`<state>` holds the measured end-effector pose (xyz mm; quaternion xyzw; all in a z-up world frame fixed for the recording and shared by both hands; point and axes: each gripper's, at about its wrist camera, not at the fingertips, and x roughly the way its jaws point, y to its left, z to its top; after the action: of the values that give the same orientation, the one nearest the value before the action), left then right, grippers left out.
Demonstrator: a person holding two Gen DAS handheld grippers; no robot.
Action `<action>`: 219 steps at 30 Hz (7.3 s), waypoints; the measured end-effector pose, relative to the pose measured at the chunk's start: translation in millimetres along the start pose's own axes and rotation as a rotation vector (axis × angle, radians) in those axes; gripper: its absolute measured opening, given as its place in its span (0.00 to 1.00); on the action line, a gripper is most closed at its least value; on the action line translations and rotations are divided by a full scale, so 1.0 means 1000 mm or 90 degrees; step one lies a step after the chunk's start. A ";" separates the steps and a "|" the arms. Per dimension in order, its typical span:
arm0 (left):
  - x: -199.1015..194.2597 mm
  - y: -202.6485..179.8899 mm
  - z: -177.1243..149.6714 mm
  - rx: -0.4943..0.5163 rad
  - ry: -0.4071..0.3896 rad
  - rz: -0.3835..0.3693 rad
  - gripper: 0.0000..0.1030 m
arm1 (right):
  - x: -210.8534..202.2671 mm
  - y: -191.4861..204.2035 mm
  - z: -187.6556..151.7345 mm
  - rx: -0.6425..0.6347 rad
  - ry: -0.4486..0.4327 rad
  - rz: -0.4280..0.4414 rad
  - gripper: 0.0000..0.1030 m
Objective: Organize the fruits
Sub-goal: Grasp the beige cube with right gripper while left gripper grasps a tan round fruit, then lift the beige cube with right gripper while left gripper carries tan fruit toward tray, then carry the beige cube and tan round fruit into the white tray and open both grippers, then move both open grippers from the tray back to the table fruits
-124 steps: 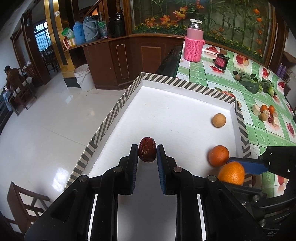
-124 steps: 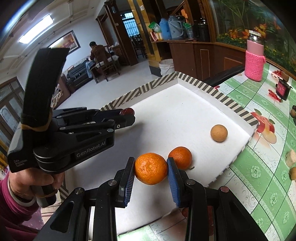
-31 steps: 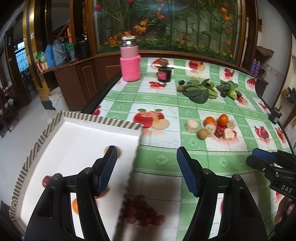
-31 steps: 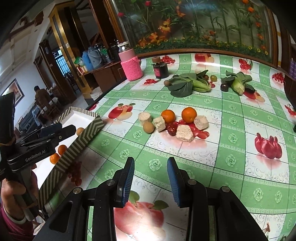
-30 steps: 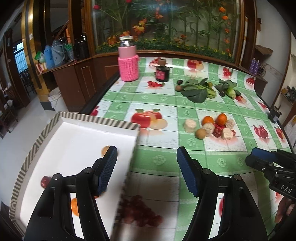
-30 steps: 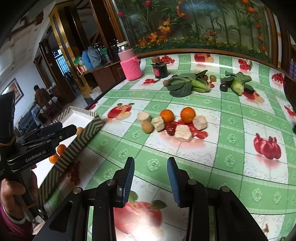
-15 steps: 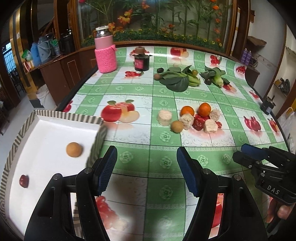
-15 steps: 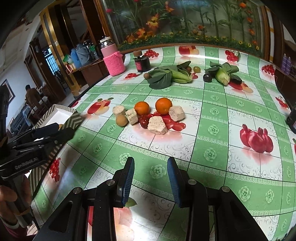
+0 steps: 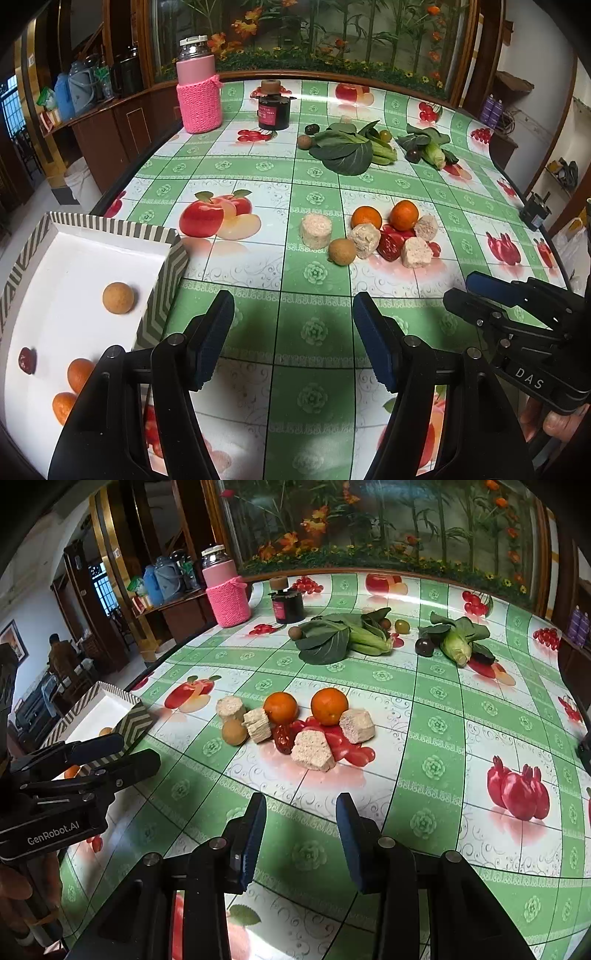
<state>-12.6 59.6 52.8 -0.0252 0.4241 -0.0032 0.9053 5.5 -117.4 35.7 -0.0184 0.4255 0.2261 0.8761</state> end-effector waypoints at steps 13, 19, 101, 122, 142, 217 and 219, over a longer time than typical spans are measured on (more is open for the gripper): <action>0.029 -0.010 0.009 0.006 0.034 -0.007 0.65 | 0.036 -0.003 0.022 -0.041 0.033 -0.019 0.37; 0.043 -0.016 0.016 0.010 0.046 -0.024 0.65 | 0.052 -0.009 0.028 -0.048 0.030 0.005 0.37; -0.057 0.041 -0.027 0.004 -0.046 -0.054 0.23 | 0.006 0.051 -0.019 -0.092 0.024 0.120 0.25; -0.080 0.079 -0.030 -0.024 -0.076 -0.017 0.23 | 0.013 0.052 -0.018 -0.058 0.014 0.076 0.31; -0.112 0.161 -0.066 -0.066 -0.094 0.114 0.23 | -0.014 0.169 0.001 -0.112 -0.033 0.233 0.31; -0.100 0.147 -0.057 -0.065 -0.078 0.131 0.64 | 0.001 0.179 0.023 -0.107 -0.043 0.190 0.35; -0.098 0.133 -0.053 -0.052 -0.083 0.124 0.64 | -0.003 0.166 0.020 -0.094 -0.047 0.176 0.35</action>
<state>-118.0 192.7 87.9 -0.0208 0.3643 0.1039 0.9252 -49.4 34.5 77.7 -0.0159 0.3738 0.3757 0.8478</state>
